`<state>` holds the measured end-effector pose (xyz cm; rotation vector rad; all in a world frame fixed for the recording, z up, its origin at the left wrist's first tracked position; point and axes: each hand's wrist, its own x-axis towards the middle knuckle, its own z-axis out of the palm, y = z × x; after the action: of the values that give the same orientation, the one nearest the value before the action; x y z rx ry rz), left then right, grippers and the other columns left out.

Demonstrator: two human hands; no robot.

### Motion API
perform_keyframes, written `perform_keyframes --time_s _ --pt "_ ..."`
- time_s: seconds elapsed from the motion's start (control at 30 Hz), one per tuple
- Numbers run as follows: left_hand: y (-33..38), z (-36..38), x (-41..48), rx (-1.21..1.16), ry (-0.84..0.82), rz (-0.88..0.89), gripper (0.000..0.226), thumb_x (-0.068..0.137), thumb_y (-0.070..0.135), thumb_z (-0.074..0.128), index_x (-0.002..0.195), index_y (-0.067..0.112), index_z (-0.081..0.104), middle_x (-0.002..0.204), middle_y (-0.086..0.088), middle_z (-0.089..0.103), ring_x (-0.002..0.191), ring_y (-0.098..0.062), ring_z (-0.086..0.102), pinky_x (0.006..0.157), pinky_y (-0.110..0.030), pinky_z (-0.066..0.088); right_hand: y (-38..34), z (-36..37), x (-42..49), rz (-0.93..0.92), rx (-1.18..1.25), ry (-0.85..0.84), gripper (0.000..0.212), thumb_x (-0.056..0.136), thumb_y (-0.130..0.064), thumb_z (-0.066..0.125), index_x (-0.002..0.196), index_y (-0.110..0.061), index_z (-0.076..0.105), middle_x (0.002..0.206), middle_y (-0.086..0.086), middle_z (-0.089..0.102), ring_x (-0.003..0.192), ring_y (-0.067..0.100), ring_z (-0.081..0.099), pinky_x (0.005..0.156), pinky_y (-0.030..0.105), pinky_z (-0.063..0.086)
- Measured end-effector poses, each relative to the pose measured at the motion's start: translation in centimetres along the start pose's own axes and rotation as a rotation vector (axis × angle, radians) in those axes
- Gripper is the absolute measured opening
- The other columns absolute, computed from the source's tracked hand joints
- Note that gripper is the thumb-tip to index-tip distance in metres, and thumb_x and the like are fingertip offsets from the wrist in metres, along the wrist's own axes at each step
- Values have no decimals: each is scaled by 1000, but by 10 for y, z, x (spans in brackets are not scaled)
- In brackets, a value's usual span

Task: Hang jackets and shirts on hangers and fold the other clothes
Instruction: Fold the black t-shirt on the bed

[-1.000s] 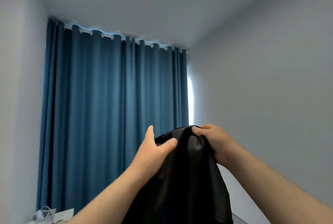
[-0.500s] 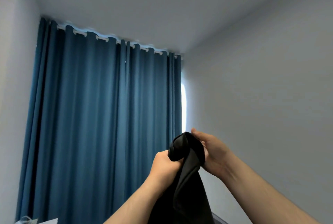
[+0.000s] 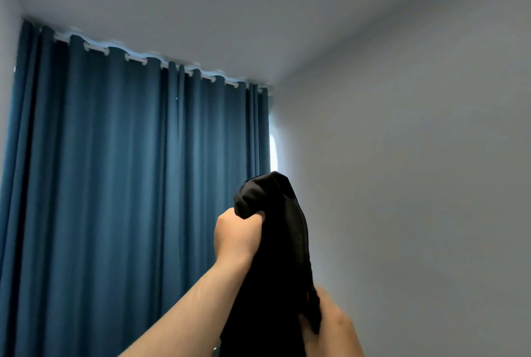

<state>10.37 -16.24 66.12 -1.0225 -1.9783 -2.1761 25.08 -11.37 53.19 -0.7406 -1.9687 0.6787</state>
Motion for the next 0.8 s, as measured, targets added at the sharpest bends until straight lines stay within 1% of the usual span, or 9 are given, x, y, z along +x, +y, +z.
perform_keyframes --time_s 0.03,0.1,0.27,0.4,0.47,0.57,0.63,0.7,0.8 --pt "0 -4 2 -38 -5 10 19 71 24 63 76 6 64 75 -12 69 65 -23 61 60 -34 48 6 -11 8 23 95 -11 14 83 -35 60 87 -48 62 81 -10 66 80 1 61 69 8 41" --pt "-1 -14 8 -110 -31 37 16 73 22 68 77 6 65 74 -9 70 70 -25 63 63 -35 50 10 -24 29 38 229 -60 28 85 -11 68 64 -30 66 57 -9 60 58 -4 53 57 12 38" --pt "-5 -47 27 -63 -68 103 21 75 17 74 93 14 64 91 -5 71 88 -24 68 78 -41 55 -14 -61 67 278 863 -241 25 87 1 51 106 2 66 98 27 71 86 39 70 84 45 54" --pt "-8 -64 37 40 -242 159 87 69 22 81 142 31 34 135 17 43 120 -8 50 93 -26 43 -51 -82 87 280 1026 -342 29 78 -5 51 97 8 69 97 27 70 82 36 70 78 41 54" --pt "-7 -58 30 155 -424 241 99 62 32 81 145 43 28 138 28 37 124 5 43 95 -17 37 -66 -83 94 224 1034 -396 19 74 -5 56 85 8 64 82 20 65 72 31 65 72 36 51" --pt "-10 -38 12 232 -716 245 74 59 34 79 126 43 50 114 21 63 98 4 63 84 -17 46 -81 -83 99 277 943 -400 31 83 -5 44 64 4 66 64 16 62 56 26 62 62 33 48" --pt "-18 -22 2 234 -811 262 26 66 25 72 91 27 64 80 12 64 72 -7 62 70 -25 46 -90 -84 100 281 882 -418 33 84 -2 41 61 3 64 60 15 60 53 27 60 60 31 48" --pt "-27 -8 -6 183 -779 264 5 71 18 64 73 18 59 69 7 55 65 -9 53 65 -28 41 -94 -84 102 248 767 -444 27 80 -2 45 66 3 67 66 18 62 60 29 62 65 34 51" --pt "-26 5 -12 17 -654 159 10 76 18 58 84 12 59 73 3 59 68 -11 54 66 -28 43 -87 -92 107 171 598 -385 21 85 0 50 80 2 70 78 20 67 69 28 67 64 32 55"
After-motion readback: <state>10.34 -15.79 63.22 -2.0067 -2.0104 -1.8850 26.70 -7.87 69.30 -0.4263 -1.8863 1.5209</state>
